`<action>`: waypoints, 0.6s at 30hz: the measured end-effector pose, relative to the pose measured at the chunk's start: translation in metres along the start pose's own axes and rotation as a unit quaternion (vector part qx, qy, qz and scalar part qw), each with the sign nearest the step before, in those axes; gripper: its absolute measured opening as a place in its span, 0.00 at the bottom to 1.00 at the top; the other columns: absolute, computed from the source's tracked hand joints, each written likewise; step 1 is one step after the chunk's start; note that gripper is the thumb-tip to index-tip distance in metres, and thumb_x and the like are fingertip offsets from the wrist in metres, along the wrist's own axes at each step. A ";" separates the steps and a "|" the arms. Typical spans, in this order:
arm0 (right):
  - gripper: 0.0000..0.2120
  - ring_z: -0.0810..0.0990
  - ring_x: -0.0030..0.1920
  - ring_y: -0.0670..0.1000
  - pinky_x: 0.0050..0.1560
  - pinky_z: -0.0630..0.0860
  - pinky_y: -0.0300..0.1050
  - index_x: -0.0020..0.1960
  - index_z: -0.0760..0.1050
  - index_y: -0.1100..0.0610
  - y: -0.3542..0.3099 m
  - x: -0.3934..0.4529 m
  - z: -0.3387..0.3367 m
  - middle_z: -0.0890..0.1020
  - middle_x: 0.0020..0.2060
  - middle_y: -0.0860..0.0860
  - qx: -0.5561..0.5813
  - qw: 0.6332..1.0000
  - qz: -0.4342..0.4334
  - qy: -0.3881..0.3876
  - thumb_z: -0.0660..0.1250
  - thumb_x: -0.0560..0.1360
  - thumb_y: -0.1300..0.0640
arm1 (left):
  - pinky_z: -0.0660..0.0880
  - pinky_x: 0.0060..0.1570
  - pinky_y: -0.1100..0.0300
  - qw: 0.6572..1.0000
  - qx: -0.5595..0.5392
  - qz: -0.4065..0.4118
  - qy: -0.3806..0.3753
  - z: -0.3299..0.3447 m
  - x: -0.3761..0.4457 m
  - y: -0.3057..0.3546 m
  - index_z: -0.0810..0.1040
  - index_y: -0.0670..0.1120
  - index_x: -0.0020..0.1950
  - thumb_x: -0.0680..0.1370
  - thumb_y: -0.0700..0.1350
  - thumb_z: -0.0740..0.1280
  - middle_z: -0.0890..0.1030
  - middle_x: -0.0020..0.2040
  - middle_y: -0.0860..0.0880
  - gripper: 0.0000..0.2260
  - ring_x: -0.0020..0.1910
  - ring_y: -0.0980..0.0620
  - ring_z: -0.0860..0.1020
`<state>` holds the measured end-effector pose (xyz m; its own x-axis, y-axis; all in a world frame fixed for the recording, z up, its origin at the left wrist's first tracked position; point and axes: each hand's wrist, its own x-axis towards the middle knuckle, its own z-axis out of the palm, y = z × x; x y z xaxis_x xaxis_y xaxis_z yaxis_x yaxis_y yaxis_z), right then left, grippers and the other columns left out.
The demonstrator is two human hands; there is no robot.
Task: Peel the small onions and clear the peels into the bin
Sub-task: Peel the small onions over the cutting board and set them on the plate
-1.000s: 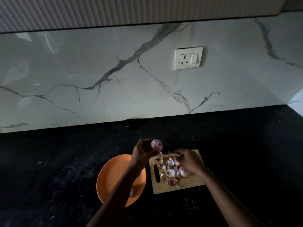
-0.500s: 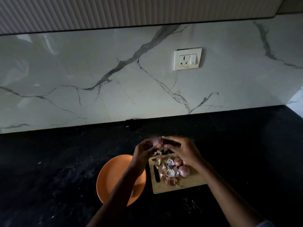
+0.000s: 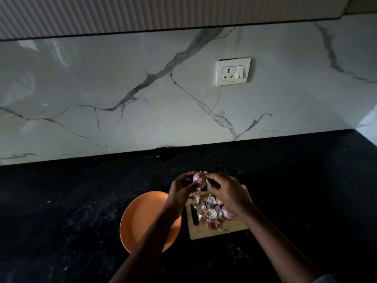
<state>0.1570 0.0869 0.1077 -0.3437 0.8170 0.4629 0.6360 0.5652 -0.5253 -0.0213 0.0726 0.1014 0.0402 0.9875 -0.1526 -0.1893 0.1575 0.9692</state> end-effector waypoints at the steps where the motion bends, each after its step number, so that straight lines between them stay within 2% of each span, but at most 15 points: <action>1: 0.11 0.85 0.43 0.47 0.43 0.75 0.28 0.54 0.83 0.60 -0.001 0.000 0.002 0.86 0.46 0.52 -0.005 1.000 -0.002 0.012 0.76 0.72 0.64 | 0.77 0.44 0.61 1.000 0.001 0.001 0.003 0.001 0.000 -0.001 0.79 0.41 0.61 0.74 0.41 0.73 0.85 0.53 0.41 0.16 0.48 0.51 0.83; 3: 0.11 0.85 0.42 0.47 0.43 0.76 0.30 0.53 0.83 0.60 -0.002 0.000 0.005 0.86 0.44 0.52 -0.004 0.999 0.007 0.033 0.76 0.71 0.64 | 0.77 0.43 0.62 1.000 0.004 0.005 0.008 0.001 0.001 -0.002 0.80 0.41 0.61 0.76 0.40 0.72 0.85 0.52 0.42 0.13 0.47 0.52 0.83; 5: 0.10 0.85 0.43 0.46 0.42 0.79 0.33 0.53 0.83 0.60 -0.003 0.000 0.006 0.86 0.45 0.51 0.008 0.998 0.028 0.052 0.76 0.72 0.64 | 0.77 0.42 0.63 1.000 0.005 0.010 0.005 0.002 -0.001 0.000 0.80 0.42 0.61 0.75 0.42 0.72 0.85 0.52 0.44 0.15 0.47 0.53 0.83; 9: 0.09 0.81 0.40 0.35 0.40 0.75 0.25 0.53 0.83 0.60 -0.001 -0.001 0.001 0.85 0.42 0.49 0.054 0.993 0.082 0.069 0.74 0.74 0.65 | 0.77 0.44 0.62 1.000 0.002 0.021 -0.005 -0.001 -0.003 0.003 0.79 0.43 0.62 0.73 0.44 0.72 0.85 0.54 0.46 0.18 0.50 0.52 0.83; 11: 0.08 0.81 0.43 0.32 0.43 0.75 0.25 0.54 0.83 0.59 0.001 -0.001 -0.001 0.86 0.44 0.48 0.102 0.983 0.133 0.071 0.73 0.75 0.64 | 0.76 0.46 0.62 0.999 0.009 0.028 -0.014 -0.003 -0.003 0.004 0.79 0.42 0.64 0.74 0.45 0.71 0.84 0.56 0.46 0.18 0.52 0.53 0.82; 14: 0.10 0.83 0.50 0.36 0.50 0.78 0.30 0.59 0.81 0.56 0.000 0.001 -0.003 0.86 0.49 0.45 0.193 0.957 0.211 0.051 0.70 0.79 0.56 | 0.76 0.48 0.61 0.999 0.026 0.028 -0.027 -0.004 -0.002 0.005 0.78 0.43 0.66 0.77 0.44 0.70 0.83 0.59 0.45 0.17 0.55 0.52 0.81; 16: 0.15 0.81 0.56 0.38 0.56 0.77 0.34 0.62 0.79 0.52 -0.001 0.002 -0.004 0.84 0.55 0.44 0.246 0.942 0.227 0.014 0.67 0.79 0.47 | 0.77 0.51 0.61 0.998 0.040 0.021 -0.041 -0.004 -0.001 0.004 0.77 0.44 0.67 0.79 0.41 0.69 0.83 0.60 0.46 0.16 0.58 0.50 0.82; 18: 0.18 0.80 0.60 0.39 0.60 0.76 0.37 0.64 0.79 0.49 0.001 0.001 -0.003 0.83 0.58 0.43 0.269 0.934 0.235 -0.014 0.66 0.78 0.43 | 0.78 0.54 0.58 0.997 0.058 0.017 -0.053 -0.002 0.000 0.002 0.76 0.44 0.68 0.80 0.40 0.68 0.83 0.61 0.47 0.17 0.60 0.49 0.81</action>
<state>0.1598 0.0882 0.1098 -0.1370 0.9877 0.0753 0.2848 0.1121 -0.9520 -0.0239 0.0734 0.1033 0.1408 0.9845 -0.1044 -0.0786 0.1162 0.9901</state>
